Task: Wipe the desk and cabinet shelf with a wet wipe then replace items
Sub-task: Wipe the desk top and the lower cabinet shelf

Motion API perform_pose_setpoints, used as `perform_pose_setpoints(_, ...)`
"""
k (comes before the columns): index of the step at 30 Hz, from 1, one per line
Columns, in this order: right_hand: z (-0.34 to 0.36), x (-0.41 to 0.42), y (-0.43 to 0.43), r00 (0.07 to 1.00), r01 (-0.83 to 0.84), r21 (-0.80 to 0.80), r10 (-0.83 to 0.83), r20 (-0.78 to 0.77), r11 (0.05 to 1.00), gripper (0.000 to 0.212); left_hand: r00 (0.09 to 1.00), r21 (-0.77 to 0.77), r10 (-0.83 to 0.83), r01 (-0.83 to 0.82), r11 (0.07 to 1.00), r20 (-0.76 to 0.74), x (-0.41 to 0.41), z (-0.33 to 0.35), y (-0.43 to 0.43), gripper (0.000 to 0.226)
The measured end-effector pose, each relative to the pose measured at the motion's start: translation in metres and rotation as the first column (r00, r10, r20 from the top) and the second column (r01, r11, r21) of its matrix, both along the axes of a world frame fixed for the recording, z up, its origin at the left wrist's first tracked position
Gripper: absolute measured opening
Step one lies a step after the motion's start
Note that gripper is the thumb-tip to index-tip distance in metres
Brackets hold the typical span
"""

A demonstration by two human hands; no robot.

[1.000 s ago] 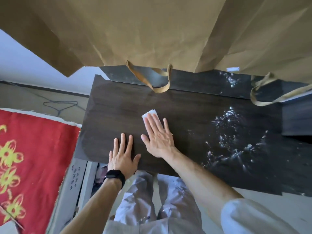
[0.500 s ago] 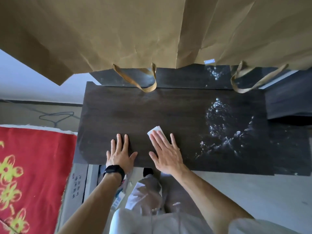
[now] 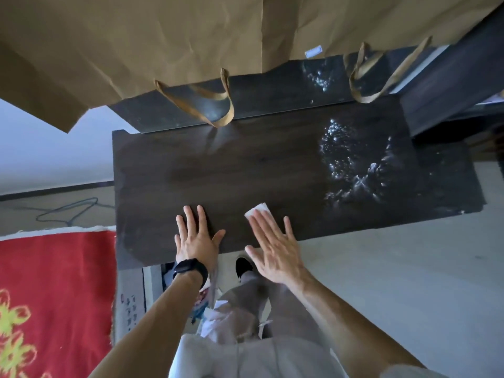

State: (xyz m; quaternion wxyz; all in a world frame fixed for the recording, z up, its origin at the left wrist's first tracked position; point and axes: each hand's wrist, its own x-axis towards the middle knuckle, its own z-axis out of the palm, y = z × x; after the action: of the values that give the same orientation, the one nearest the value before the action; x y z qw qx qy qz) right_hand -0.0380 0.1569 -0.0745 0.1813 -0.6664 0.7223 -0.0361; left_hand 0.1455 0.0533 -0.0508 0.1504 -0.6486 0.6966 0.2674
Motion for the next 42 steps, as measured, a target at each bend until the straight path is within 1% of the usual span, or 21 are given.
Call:
perform_pose_setpoints(2,-0.005,-0.053,0.011,0.969,0.231,0.050,-0.225,-0.102,0.972,0.074,1.000,-0.009,-0.013,0.012,1.000,-0.014,0.001,-0.001,0.000,0.081)
perform_pose_setpoints(4,-0.005,-0.106,0.017,0.875,0.473,0.093,-0.454,-0.167,0.876,0.076,1.000,-0.021,-0.014,0.013,1.000,-0.024,0.002,-0.004,0.000,0.081)
perform_pose_setpoints(6,-0.003,-0.119,0.014,0.793,0.605,0.101,-0.587,-0.161,0.790,0.079,0.999,-0.037,-0.019,0.018,0.999,-0.032,0.004,-0.006,0.003,0.081)
perform_pose_setpoints(8,0.000,-0.086,0.001,0.773,0.630,0.064,-0.617,-0.147,0.774,0.081,0.999,-0.047,-0.020,0.018,0.999,-0.042,0.006,-0.007,0.005,0.081)
perform_pose_setpoints(9,0.001,-0.059,-0.004,0.811,0.581,0.056,-0.572,-0.121,0.812,0.081,0.999,-0.043,-0.018,0.016,0.999,-0.046,0.007,-0.008,0.007,0.080)
perform_pose_setpoints(12,-0.003,0.007,-0.011,0.974,0.226,0.072,-0.224,-0.042,0.971,0.079,0.998,-0.050,-0.010,0.007,0.999,-0.056,0.006,-0.009,0.007,0.080)
perform_pose_setpoints(14,-0.002,-0.010,-0.013,0.996,0.083,0.063,-0.081,-0.035,0.995,0.077,0.998,-0.063,-0.022,0.018,0.998,-0.066,0.001,-0.005,0.003,0.078)
perform_pose_setpoints(15,-0.004,-0.031,-0.009,0.995,0.084,0.061,-0.080,-0.065,0.995,0.077,0.996,-0.073,-0.060,0.055,0.996,-0.066,-0.001,-0.002,0.002,0.076)
perform_pose_setpoints(17,-0.007,-0.084,0.005,0.959,0.261,0.096,-0.247,-0.136,0.961,0.076,0.978,-0.080,-0.198,0.192,0.978,-0.069,-0.010,0.003,0.005,0.073)
perform_pose_setpoints(20,0.002,-0.151,0.017,0.789,0.613,0.128,-0.595,-0.156,0.780,0.077,0.940,-0.072,-0.322,0.316,0.946,-0.108,-0.034,0.009,0.007,0.073)
perform_pose_setpoints(22,0.005,-0.146,0.008,0.718,0.696,0.143,-0.682,-0.143,0.703,0.079,0.931,-0.054,-0.339,0.335,0.941,-0.132,-0.052,0.008,0.009,0.073)
perform_pose_setpoints(24,0.003,-0.108,0.001,0.784,0.620,0.131,-0.607,-0.128,0.773,0.080,0.939,-0.043,-0.319,0.316,0.948,-0.133,-0.068,0.003,0.018,0.070)
perform_pose_setpoints(27,-0.006,-0.070,0.005,0.979,0.183,0.078,-0.175,-0.108,0.980,0.078,0.966,-0.055,-0.245,0.241,0.969,-0.084,-0.084,-0.010,0.030,0.069)
perform_pose_setpoints(29,-0.005,-0.109,0.006,0.991,0.065,0.073,-0.056,-0.124,0.995,0.075,0.968,-0.072,-0.246,0.243,0.967,-0.045,-0.088,-0.016,0.031,0.070)
perform_pose_setpoints(31,-0.007,-0.168,0.014,0.966,0.212,0.087,-0.196,-0.168,0.973,0.074,0.966,-0.071,-0.258,0.257,0.964,-0.019,-0.090,-0.017,0.029,0.070)
perform_pose_setpoints(33,-0.005,-0.219,0.021,0.892,0.439,0.100,-0.420,-0.169,0.893,0.074,0.969,-0.065,-0.245,0.246,0.967,0.015,-0.090,-0.018,0.033,0.070)
perform_pose_setpoints(36,-0.007,-0.219,0.016,0.786,0.615,0.090,-0.599,-0.154,0.783,0.077,0.983,-0.018,-0.180,0.180,0.983,0.035,-0.099,-0.017,0.036,0.070)
perform_pose_setpoints(37,-0.005,-0.202,0.013,0.798,0.600,0.082,-0.586,-0.141,0.796,0.079,0.990,0.011,-0.139,0.139,0.990,0.029,-0.107,-0.015,0.036,0.070)
perform_pose_setpoints(38,-0.003,-0.181,0.011,0.854,0.516,0.069,-0.506,-0.119,0.854,0.080,0.996,0.043,-0.088,0.087,0.995,0.023,-0.117,-0.012,0.036,0.072)
perform_pose_setpoints(40,-0.004,-0.137,0.007,0.987,0.155,0.056,-0.152,-0.060,0.986,0.078,0.999,0.103,0.031,-0.033,0.994,0.020,-0.138,-0.008,0.031,0.076)
perform_pose_setpoints(42,-0.001,-0.126,-0.005,0.986,-0.159,0.044,0.160,-0.035,0.986,0.073,0.994,0.128,0.099,-0.104,0.986,0.047,-0.155,-0.007,0.028,0.079)
